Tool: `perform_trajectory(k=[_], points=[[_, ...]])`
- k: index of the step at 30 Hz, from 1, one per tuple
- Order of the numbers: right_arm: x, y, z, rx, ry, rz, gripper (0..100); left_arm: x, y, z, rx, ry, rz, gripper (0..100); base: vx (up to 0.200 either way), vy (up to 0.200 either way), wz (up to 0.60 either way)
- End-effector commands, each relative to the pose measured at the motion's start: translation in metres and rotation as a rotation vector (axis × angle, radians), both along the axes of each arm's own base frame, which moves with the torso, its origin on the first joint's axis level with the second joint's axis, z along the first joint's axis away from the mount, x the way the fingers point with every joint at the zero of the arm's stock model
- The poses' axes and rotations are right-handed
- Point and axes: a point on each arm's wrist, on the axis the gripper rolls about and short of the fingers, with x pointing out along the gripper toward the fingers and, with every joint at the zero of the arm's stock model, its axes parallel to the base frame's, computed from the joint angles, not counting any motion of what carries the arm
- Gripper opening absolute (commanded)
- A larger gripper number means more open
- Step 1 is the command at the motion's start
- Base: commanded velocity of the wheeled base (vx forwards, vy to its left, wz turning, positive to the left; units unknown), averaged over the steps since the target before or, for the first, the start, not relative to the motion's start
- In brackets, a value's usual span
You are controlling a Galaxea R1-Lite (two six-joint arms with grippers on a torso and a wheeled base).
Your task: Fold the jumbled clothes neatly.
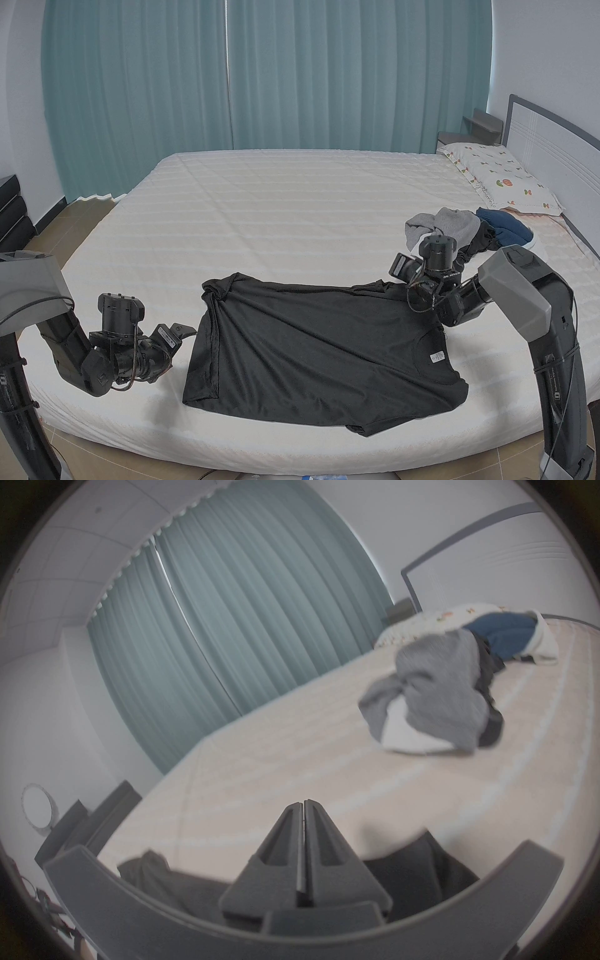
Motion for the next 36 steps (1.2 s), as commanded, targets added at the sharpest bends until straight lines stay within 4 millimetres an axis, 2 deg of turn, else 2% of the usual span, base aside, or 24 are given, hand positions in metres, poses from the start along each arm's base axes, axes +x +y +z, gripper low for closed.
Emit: perform_trajectory(k=[1,8,9,26,33,36], points=[[-0.029,-0.039,0.010,0.004,0.166,0.028,0,-0.002,0.000,0.002,-0.004,-0.004,-0.006,100,0.000,0.000,0.00],[-0.022,-0.049,0.014,0.012,0.171,0.022,0,-0.001,0.000,0.000,-0.004,0.000,-0.007,100,0.000,0.000,0.00],[-0.022,-0.049,0.015,0.014,0.175,0.025,100,-0.001,0.000,0.001,-0.004,-0.001,-0.007,100,0.000,0.000,0.00],[-0.002,-0.026,0.006,0.057,0.186,0.065,100,0.001,0.000,-0.001,-0.003,0.000,-0.003,100,0.000,0.000,0.00],[0.003,-0.022,-0.009,0.050,0.199,0.059,100,0.002,0.001,-0.001,-0.006,-0.001,0.000,100,0.000,0.000,0.00],[0.005,-0.022,-0.010,0.049,0.194,0.056,100,0.002,0.001,0.000,-0.007,-0.002,0.002,100,0.000,0.000,0.00]])
